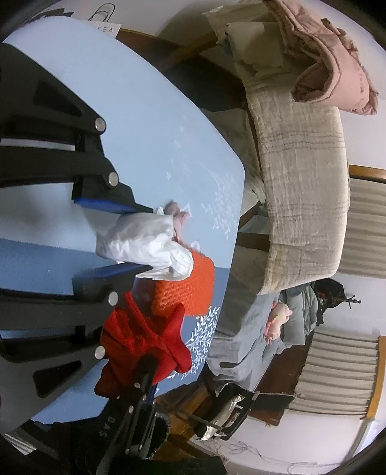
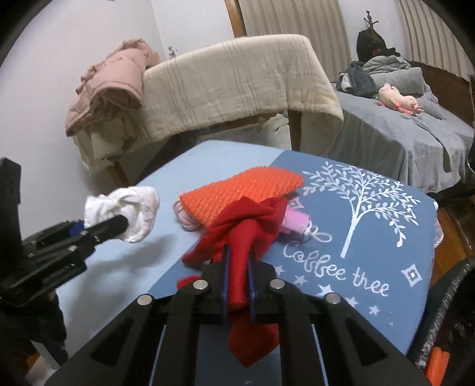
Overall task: Collect trash
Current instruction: 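Lift the white tissue with the left tool while the right tool lifts the red glove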
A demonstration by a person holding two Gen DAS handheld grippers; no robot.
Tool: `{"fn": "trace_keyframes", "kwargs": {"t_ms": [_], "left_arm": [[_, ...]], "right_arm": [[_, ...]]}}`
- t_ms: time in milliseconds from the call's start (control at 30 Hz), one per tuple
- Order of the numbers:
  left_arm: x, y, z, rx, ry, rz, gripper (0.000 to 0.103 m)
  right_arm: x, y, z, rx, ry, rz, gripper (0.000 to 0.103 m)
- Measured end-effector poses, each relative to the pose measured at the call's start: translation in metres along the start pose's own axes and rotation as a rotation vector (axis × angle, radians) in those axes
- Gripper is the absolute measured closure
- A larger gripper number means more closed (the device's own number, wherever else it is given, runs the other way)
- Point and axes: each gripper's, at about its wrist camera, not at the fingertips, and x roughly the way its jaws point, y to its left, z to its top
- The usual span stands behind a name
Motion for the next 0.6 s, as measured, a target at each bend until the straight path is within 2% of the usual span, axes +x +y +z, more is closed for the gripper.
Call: {"fn": "trace_keyframes", "kwargs": {"t_ms": [167, 433, 600], "left_arm": [[-0.008, -0.009, 0.001, 0.004, -0.005, -0.017, 0.073], [-0.008, -0.02, -0.017, 0.028, 0.035, -0.035, 0.073], [-0.009, -0.02, -0.028, 0.036, 0.056, -0.035, 0.073]], "right_arm": [[-0.014, 0.0, -0.001, 0.002, -0.007, 0.008, 0.093], [-0.015, 0.006, -0.031, -0.03, 0.061, -0.007, 0.09], [-0.021, 0.005, -0.047, -0.047, 0.089, -0.028, 0.068]]}}
